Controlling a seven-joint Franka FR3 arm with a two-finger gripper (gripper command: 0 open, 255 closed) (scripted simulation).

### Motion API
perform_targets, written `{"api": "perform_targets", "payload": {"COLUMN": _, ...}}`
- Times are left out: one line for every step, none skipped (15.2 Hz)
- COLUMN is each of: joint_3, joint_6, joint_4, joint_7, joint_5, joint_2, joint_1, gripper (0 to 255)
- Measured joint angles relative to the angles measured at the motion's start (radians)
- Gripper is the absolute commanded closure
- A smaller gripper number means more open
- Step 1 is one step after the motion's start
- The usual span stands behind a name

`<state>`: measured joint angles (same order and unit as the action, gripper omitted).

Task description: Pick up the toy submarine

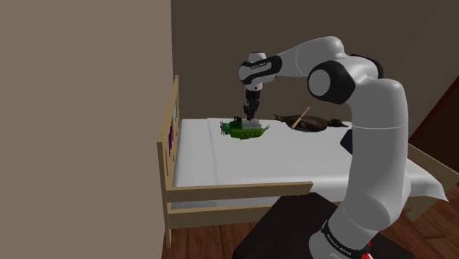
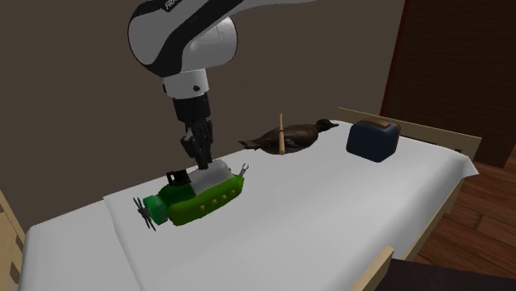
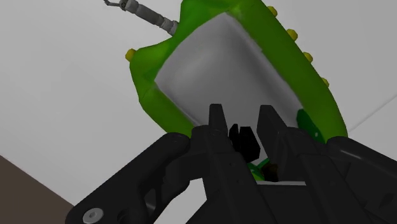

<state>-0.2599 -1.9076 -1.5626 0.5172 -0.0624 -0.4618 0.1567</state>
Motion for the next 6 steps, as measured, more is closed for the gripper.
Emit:
{"api": "perform_targets", "payload": {"joint_3": 0.0, "joint_6": 0.011, "joint_4": 0.009, "joint_7": 0.0, "joint_5": 0.001, "joint_2": 0.003, "joint_1": 0.0, "gripper": 255}}
{"api": "perform_targets", "payload": {"joint_3": -0.001, "joint_6": 0.019, "joint_4": 0.011, "joint_7": -0.002, "joint_5": 0.002, "joint_2": 0.009, "joint_1": -0.001, "gripper": 255}}
{"api": "perform_targets", "payload": {"joint_3": -0.002, "joint_6": 0.035, "joint_4": 0.026, "joint_7": 0.0, "joint_5": 0.002, "joint_2": 0.009, "joint_1": 0.001, "gripper": 255}}
{"api": "perform_targets", "payload": {"joint_3": -0.002, "joint_6": 0.045, "joint_4": 0.032, "joint_7": -0.001, "joint_5": 0.004, "joint_2": 0.014, "joint_1": 0.0, "gripper": 255}}
{"api": "perform_targets", "payload": {"joint_3": -0.002, "joint_6": 0.055, "joint_4": 0.04, "joint_7": -0.001, "joint_5": 0.004, "joint_2": 0.016, "joint_1": 0.0, "gripper": 255}}
{"api": "perform_targets", "payload": {"joint_3": -0.002, "joint_6": 0.063, "joint_4": 0.048, "joint_7": -0.001, "joint_5": 0.004, "joint_2": 0.016, "joint_1": 0.0, "gripper": 255}}
